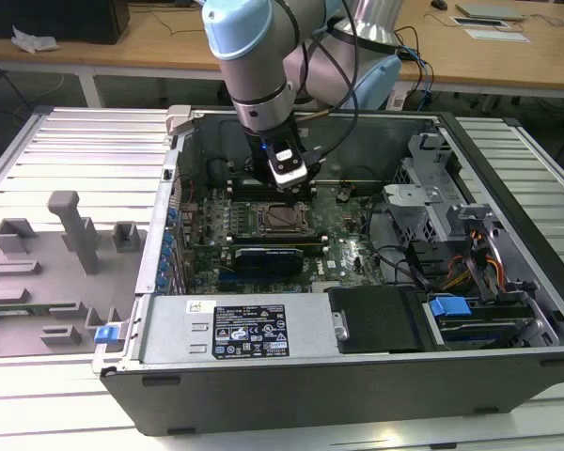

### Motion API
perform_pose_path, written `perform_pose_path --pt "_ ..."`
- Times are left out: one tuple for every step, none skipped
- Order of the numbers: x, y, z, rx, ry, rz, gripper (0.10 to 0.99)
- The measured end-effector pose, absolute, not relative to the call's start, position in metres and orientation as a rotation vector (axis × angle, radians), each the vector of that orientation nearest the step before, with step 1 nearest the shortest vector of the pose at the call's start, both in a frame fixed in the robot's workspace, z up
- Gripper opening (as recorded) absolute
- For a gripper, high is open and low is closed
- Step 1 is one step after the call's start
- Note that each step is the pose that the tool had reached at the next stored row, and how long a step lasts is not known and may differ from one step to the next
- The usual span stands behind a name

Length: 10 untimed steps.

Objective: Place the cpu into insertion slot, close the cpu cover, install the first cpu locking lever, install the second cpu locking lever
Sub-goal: 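Install the first cpu locking lever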

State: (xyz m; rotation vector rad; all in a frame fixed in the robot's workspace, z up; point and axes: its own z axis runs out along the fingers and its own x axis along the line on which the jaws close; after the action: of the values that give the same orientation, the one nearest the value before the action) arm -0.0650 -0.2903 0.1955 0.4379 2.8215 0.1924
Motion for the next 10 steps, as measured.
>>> perform_pose_path --pt "-0.064 -0.290 0.196 0.438 2.822 0.192 0.106" --pt "-0.064 -0.290 0.196 0.438 2.822 0.192 0.106" --pt "-0.064 -0.290 0.196 0.438 2.822 0.192 0.106" --pt "-0.064 -0.290 0.196 0.438 2.822 0.192 0.106" --pt "-0.064 -0.290 0.196 0.438 2.822 0.192 0.106" --pt "-0.064 -0.290 0.197 0.438 2.822 0.192 0.106" --pt "-0.064 -0.290 0.200 0.438 2.821 0.193 0.106" --pt "-0.064 -0.290 0.204 0.438 2.821 0.192 0.106" --pt "-0.064 -0.290 0.207 0.438 2.821 0.192 0.106" --pt "-0.064 -0.290 0.210 0.438 2.822 0.192 0.106"
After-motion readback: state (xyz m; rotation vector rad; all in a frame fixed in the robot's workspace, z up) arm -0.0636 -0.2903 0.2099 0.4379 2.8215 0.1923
